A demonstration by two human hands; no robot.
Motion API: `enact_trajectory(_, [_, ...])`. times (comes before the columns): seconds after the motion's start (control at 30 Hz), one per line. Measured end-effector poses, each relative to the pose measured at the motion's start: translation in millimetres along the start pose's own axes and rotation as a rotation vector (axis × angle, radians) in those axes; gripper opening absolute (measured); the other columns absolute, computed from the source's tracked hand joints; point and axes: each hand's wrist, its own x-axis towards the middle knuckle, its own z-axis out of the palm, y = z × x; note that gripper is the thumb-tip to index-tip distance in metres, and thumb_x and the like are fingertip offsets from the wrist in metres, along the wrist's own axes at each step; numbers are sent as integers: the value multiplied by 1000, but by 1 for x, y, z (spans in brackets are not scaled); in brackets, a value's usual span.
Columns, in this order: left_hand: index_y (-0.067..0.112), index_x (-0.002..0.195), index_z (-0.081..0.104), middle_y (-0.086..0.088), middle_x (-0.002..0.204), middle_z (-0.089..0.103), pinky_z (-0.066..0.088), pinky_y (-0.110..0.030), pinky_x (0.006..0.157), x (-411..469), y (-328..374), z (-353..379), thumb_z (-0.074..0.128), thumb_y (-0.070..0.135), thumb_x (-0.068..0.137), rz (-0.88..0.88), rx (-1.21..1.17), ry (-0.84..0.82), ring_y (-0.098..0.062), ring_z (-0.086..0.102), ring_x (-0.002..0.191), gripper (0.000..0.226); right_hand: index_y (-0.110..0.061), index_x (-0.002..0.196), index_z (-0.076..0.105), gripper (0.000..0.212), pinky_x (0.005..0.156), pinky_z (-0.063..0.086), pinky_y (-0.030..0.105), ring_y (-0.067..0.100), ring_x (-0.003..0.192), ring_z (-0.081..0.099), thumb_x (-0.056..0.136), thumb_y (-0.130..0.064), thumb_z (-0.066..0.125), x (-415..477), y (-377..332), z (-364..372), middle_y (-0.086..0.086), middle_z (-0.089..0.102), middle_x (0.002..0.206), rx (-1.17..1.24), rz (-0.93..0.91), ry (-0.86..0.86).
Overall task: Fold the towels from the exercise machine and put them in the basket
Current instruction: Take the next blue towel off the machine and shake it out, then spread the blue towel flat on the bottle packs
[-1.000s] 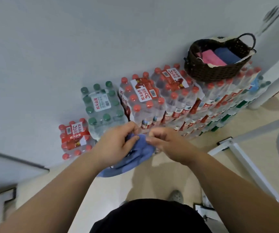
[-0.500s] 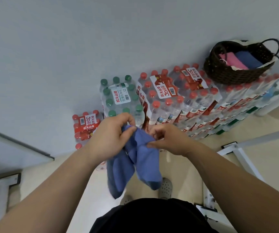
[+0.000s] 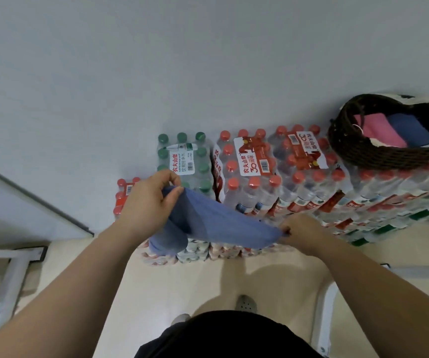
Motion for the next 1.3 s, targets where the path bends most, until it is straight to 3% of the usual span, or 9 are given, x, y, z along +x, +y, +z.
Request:
enact_trajectory(0.2, [22, 90, 61, 4, 85, 62, 38, -29, 65, 38, -9, 3, 61, 17, 94, -142, 188, 2, -19, 54, 77, 6, -25, 60, 56, 38, 59, 34, 35, 18, 60, 44, 93, -8, 62, 7, 47, -38, -3, 48, 63, 204, 8, 208])
enact_trajectory(0.3, [20, 91, 60, 1, 85, 62, 40, -32, 69, 43, -17, 13, 60, 19, 94, -223, 241, 39, -24, 55, 80, 4, -7, 88, 74, 14, 64, 37, 34, 24, 74, 54, 95, -9, 62, 9, 64, -61, 5, 60, 79, 276, 6, 325])
enact_trajectory(0.53, [13, 86, 58, -12, 79, 64, 39, -36, 65, 59, -27, 45, 59, 31, 96, -342, 381, 62, -36, 54, 77, 20, -13, 88, 72, 11, 52, 40, 28, 19, 52, 47, 95, -16, 64, 28, 87, -96, 5, 58, 60, 570, 82, 404])
enact_trajectory(0.7, [13, 88, 55, -10, 81, 63, 43, -39, 66, 103, -21, 49, 53, 34, 98, -268, 401, 120, -34, 53, 75, 23, -14, 95, 74, 12, 71, 44, 29, 24, 75, 61, 95, -19, 63, 56, 78, -122, 3, 67, 81, 635, 209, 636])
enact_trajectory(0.97, [14, 88, 53, -11, 83, 59, 46, -42, 62, 199, -19, 51, 45, 39, 100, -40, 579, 153, -36, 56, 73, 29, -19, 87, 54, 18, 43, 52, 29, 23, 51, 62, 104, -19, 46, 119, 55, -197, 10, 62, 68, 1098, 415, 677])
enact_trajectory(1.1, [10, 92, 59, -17, 89, 60, 43, -43, 62, 253, -23, 52, 51, 34, 99, 83, 583, 173, -40, 57, 82, 26, -17, 81, 59, 17, 69, 61, 49, 34, 73, 71, 93, -27, 51, 159, 52, -223, 16, 70, 85, 985, 475, 777])
enact_trajectory(1.17, [9, 98, 62, -18, 99, 61, 47, -48, 70, 265, -26, 62, 57, 30, 95, 103, 595, 141, -42, 56, 90, 21, -13, 115, 62, 29, 94, 52, 46, 40, 106, 65, 92, -29, 54, 168, 48, -213, 21, 68, 114, 767, 524, 789])
enact_trajectory(1.23, [11, 112, 62, -18, 112, 59, 45, -52, 82, 255, -28, 84, 56, 28, 92, 76, 587, 103, -41, 53, 100, 27, -11, 155, 20, 71, 105, 41, 41, 42, 128, 50, 98, -34, 55, 170, 33, -182, 24, 49, 143, 655, 456, 651])
enact_trajectory(1.3, [13, 126, 57, -16, 125, 56, 39, -59, 97, 226, -27, 112, 50, 31, 89, 73, 565, 37, -41, 49, 115, 42, -25, 157, -11, 86, 118, 28, 49, 42, 145, 27, 99, -52, 46, 171, 19, -143, 18, 20, 163, 481, 355, 440])
